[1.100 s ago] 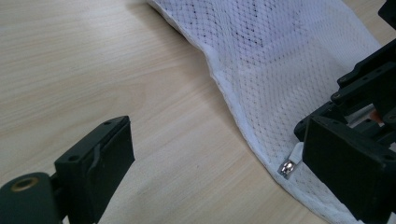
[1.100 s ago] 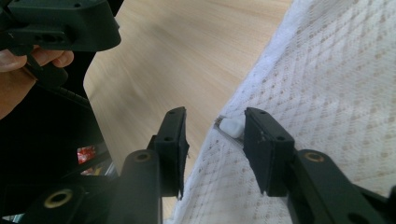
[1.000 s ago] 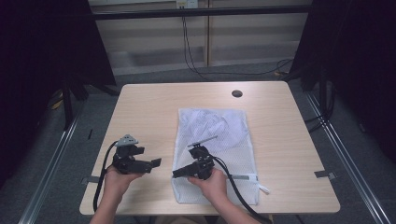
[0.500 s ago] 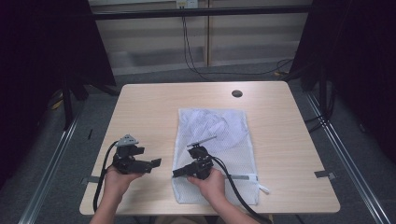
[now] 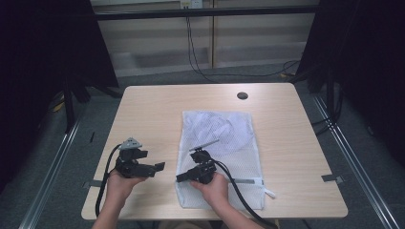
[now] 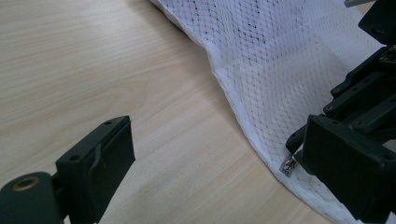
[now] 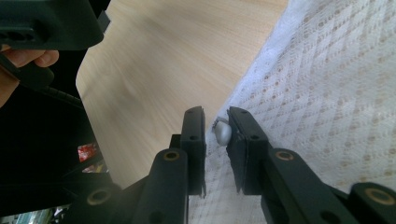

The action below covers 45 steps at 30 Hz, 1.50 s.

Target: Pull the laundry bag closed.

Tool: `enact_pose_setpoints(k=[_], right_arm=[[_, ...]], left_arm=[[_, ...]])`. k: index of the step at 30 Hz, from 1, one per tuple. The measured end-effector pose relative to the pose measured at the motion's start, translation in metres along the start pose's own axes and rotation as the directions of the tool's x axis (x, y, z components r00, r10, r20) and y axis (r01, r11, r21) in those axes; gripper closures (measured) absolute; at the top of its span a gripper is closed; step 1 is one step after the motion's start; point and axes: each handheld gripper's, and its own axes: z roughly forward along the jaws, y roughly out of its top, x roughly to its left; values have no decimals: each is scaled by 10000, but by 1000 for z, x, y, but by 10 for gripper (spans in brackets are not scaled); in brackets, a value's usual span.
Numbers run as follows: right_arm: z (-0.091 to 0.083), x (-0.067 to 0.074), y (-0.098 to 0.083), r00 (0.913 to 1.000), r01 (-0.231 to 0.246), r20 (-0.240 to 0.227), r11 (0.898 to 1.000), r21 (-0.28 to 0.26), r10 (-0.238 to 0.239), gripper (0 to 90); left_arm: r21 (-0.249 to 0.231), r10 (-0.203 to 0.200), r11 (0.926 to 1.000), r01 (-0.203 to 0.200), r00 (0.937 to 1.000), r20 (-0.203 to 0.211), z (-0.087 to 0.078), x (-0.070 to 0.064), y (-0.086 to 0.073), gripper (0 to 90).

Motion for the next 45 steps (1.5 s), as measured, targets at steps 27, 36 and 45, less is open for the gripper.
enact_pose_setpoints(k=[27, 36, 45], right_arm=[[-3, 0, 2, 9999, 166, -45, 9998, 84, -166, 865], [-13, 0, 2, 9992, 273, -276, 9994, -220, -279, 866], [-25, -4, 2, 9986, 180, -485, 9988, -449, -201, 867]], left_arm=[[59, 68, 10000, -68, 9999, 95, 1, -2, 0, 99], [168, 48, 9998, -55, 9989, 467, 3, -4, 0, 103], [446, -120, 9990, 67, 9927, 1202, 10, -9, 1, 114]])
